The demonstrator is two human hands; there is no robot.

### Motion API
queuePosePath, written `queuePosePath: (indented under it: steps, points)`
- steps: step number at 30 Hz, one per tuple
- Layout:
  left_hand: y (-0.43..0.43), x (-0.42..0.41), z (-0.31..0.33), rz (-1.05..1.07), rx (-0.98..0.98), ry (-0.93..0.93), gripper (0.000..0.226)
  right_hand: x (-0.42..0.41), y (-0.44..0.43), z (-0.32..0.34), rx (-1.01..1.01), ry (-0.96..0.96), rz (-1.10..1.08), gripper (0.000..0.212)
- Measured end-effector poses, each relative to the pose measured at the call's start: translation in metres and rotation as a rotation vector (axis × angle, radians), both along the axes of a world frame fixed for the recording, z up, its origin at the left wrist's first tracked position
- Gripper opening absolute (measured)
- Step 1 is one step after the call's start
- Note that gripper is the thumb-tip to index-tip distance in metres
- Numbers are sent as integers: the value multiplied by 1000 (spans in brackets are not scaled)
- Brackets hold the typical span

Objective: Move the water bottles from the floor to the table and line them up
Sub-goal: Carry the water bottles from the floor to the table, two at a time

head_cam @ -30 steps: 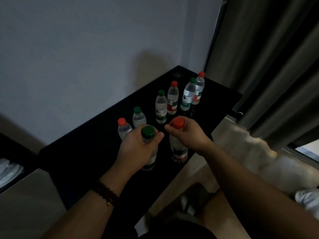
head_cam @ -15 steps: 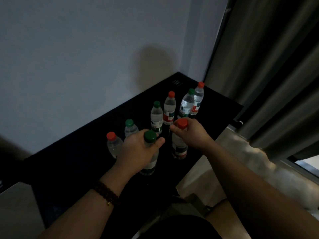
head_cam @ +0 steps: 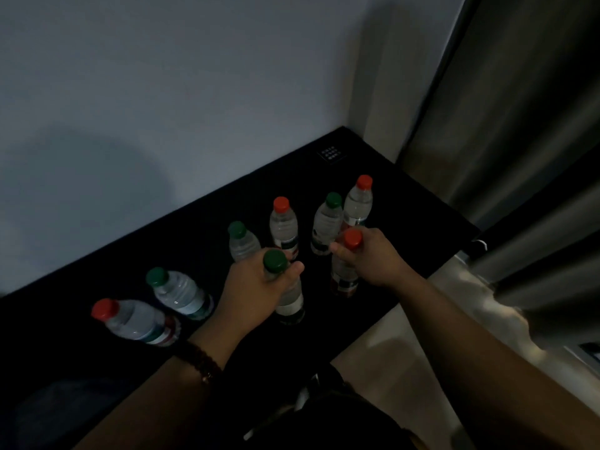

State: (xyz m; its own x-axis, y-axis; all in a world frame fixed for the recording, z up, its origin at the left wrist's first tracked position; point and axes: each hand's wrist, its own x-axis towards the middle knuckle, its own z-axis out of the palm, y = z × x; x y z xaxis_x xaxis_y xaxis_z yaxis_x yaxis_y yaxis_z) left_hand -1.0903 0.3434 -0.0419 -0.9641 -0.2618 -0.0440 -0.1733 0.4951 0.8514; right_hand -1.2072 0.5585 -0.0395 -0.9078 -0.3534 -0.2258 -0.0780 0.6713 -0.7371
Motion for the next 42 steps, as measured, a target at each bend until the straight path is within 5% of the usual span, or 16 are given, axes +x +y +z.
queuePosePath:
  steps: [9, 22, 29, 42]
  points:
    - [46, -52, -18, 74, -162, -65, 23, -61, 32, -28, -33, -16, 89, 28]
    - [62, -75, -27, 176, -123, -122, 27, -80, 44, -31, -28, 15, 164, 25]
    - [62, -78, -34, 161, -153, -119, 28, -86, 45, -16, 73, 107, 279, 42]
    - [56, -74, -42, 202, -85, -164, 37, -94, 24, 9, 97, 174, 376, 32]
